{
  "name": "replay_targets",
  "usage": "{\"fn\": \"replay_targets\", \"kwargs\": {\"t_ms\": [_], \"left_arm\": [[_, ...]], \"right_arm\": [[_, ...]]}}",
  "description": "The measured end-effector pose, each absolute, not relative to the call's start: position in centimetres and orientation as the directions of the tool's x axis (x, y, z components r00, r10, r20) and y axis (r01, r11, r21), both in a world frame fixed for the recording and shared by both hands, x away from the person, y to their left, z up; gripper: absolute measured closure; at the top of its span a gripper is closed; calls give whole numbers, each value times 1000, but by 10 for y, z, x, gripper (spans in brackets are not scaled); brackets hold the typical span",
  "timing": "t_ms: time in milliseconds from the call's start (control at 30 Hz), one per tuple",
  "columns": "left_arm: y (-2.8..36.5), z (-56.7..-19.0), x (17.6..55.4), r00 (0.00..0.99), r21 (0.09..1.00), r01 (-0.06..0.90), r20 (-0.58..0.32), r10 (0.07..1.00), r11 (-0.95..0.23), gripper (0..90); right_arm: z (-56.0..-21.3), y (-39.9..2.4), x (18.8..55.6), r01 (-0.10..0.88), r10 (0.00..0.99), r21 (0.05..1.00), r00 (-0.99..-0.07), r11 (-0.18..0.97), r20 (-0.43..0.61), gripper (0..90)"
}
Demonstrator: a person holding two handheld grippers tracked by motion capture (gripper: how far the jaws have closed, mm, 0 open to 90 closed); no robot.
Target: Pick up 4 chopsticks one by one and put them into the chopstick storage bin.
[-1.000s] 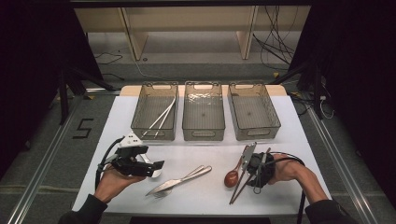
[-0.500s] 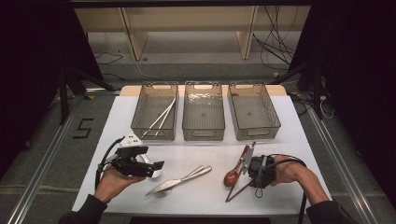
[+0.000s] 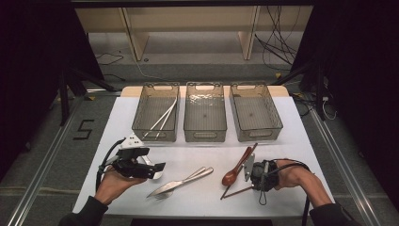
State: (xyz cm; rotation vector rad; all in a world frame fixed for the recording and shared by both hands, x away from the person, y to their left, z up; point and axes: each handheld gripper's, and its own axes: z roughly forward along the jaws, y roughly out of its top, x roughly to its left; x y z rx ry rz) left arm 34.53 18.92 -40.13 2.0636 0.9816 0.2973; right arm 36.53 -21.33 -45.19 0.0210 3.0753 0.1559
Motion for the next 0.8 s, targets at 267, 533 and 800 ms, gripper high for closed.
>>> {"fn": "replay_targets", "kwargs": {"t_ms": [267,533,800], "left_arm": [[189,-402,346,669,754,543,-123,733,-369,163],[191,-402,347,663,754,547,-126,738,-363,163],[191,-402,347,666,752,546,-123,735,-370,163]], "right_arm": [[-452,-211,361,-19,-13,79,-997,997,-73,808],[-452,-208,359,-61,-57,58,-996,996,-67,849],[-452,-209,359,-74,-71,60,-996,995,-56,857]]}}
